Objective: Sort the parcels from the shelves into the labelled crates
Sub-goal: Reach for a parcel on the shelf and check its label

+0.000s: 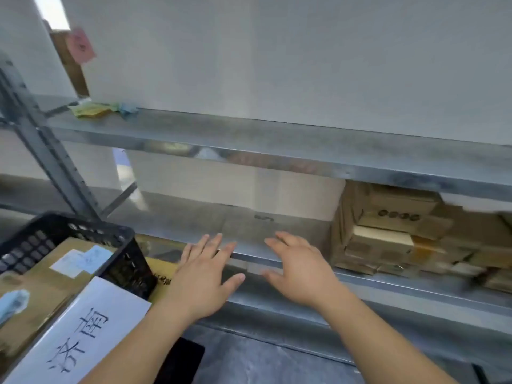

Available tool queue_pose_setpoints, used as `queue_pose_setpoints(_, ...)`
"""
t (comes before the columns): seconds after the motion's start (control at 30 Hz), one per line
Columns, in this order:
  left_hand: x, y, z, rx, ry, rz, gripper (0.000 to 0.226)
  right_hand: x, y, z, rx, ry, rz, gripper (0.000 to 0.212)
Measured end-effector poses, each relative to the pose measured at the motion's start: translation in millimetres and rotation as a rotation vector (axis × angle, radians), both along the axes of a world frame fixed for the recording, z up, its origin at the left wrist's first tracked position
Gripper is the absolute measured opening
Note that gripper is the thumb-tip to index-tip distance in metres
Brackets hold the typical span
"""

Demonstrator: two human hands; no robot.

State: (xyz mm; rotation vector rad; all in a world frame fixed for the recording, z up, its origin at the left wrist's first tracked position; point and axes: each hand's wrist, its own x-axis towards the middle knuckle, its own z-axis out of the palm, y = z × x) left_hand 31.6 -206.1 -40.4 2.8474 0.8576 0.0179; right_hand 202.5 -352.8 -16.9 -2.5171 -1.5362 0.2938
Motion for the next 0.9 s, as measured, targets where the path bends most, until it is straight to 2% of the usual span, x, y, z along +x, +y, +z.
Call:
queue_pose_setpoints(0.3,168,-90,-2,-0.057,-0.05,-0.175,0.078,135,-117,13,0.122,-0.072,-0.188,0.066)
queue_pose_setpoints(0.43,216,-119,7,-0.084,-0.099,-0.204,0.079,168,-149,17,0.206,-0.191,-0.218,0.062)
queue_pose_setpoints(0.53,243,-130,15,-0.085,-0.103,-0.223,0.084,187,-164,20,0.222,-0.236,-0.33,0.07)
queue_pose_setpoints(0.63,268,-132,25,-0.096,-0.136,-0.217,0.092,210,-167,24,0.164,-0.205,-0.419,0.078)
queue_pose_setpoints(0.73,292,-133,37,-0.069,-0.186,-0.199,0.093,231,-164,32,0.144,-0.19,-0.443,0.071)
queue_pose_setpoints(0.83,311,-131,41,-0.08,-0.178,-0.17,0.088,244,-159,35,0.143,-0.037,-0.454,0.064)
queue_pose_setpoints(0.9,317,-128,37,-0.164,-0.205,-0.151,0.08,246,-157,31,0.218,0.105,-0.462,0.06)
